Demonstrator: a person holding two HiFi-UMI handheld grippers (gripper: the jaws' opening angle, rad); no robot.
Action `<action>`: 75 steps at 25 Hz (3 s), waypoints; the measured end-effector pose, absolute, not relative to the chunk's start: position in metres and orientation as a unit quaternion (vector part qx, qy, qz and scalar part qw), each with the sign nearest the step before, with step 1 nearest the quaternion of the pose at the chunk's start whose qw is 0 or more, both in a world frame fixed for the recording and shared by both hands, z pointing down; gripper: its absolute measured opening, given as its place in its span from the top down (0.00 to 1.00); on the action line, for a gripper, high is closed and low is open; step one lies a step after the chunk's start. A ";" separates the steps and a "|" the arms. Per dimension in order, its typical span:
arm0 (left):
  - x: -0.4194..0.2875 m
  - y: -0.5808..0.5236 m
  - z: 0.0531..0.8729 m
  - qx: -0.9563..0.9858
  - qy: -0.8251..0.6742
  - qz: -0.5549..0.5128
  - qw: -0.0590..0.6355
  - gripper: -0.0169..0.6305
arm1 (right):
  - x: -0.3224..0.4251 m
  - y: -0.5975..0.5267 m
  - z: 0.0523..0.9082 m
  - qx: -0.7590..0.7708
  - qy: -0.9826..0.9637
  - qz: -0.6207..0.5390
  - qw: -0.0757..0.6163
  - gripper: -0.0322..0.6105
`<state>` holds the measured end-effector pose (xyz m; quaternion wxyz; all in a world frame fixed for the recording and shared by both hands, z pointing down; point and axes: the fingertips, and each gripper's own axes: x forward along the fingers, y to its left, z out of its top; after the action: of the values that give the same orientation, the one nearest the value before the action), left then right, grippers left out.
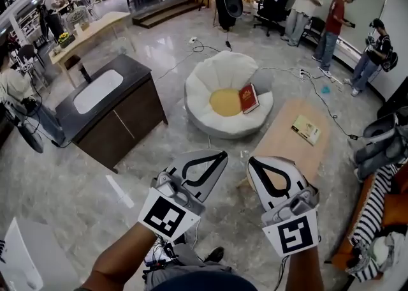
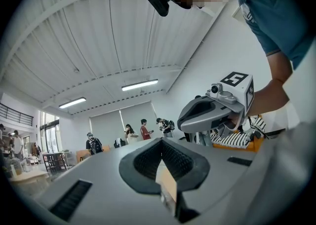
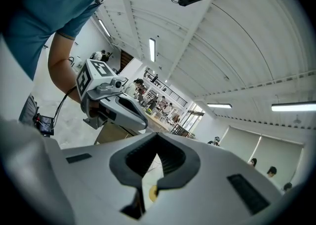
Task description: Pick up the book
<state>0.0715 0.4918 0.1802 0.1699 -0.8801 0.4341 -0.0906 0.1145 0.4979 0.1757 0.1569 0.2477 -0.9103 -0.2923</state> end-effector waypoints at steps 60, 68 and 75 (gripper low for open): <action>0.021 0.257 0.191 -0.878 0.439 -0.112 0.155 0.97 | 0.077 0.253 0.188 0.257 -0.924 -0.253 0.130 0.93; -0.007 0.216 0.204 -0.897 0.408 -0.091 0.141 0.97 | 0.045 0.220 0.199 0.290 -0.914 -0.241 0.149 0.93; -0.039 0.181 0.200 -0.916 0.366 -0.072 0.146 0.97 | 0.000 0.184 0.194 0.319 -0.905 -0.236 0.155 0.93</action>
<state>-0.0390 0.1809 0.1996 0.1458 -0.9165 0.3656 -0.0718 -0.0001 0.1838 0.1940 0.1552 0.3188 -0.9047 -0.2361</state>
